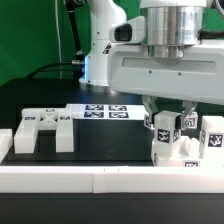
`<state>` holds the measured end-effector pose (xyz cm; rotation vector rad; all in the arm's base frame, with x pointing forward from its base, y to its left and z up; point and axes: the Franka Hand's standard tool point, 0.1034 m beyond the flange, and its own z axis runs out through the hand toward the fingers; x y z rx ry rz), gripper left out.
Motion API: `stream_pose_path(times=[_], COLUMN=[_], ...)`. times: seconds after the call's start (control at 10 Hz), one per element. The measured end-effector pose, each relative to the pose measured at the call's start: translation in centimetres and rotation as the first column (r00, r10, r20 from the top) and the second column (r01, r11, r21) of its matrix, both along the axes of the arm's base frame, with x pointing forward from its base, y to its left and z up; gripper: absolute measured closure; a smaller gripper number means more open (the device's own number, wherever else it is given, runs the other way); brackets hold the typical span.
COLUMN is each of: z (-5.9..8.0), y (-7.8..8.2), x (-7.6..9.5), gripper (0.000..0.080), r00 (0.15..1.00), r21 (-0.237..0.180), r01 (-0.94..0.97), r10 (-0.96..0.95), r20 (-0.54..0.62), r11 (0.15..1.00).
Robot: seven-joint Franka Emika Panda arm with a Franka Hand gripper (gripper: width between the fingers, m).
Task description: Assemble chair
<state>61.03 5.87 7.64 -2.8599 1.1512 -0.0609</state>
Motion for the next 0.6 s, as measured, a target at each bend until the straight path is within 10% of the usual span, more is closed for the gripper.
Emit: stream_pose_path(times=[0.6], z=[-0.22], y=[0.26], x=[-0.12], gripper=[0.0509], r00=[0.826], r21=[0.048], r01=[0.564], r10=[-0.562], r20=[-0.045], r11=[0.825])
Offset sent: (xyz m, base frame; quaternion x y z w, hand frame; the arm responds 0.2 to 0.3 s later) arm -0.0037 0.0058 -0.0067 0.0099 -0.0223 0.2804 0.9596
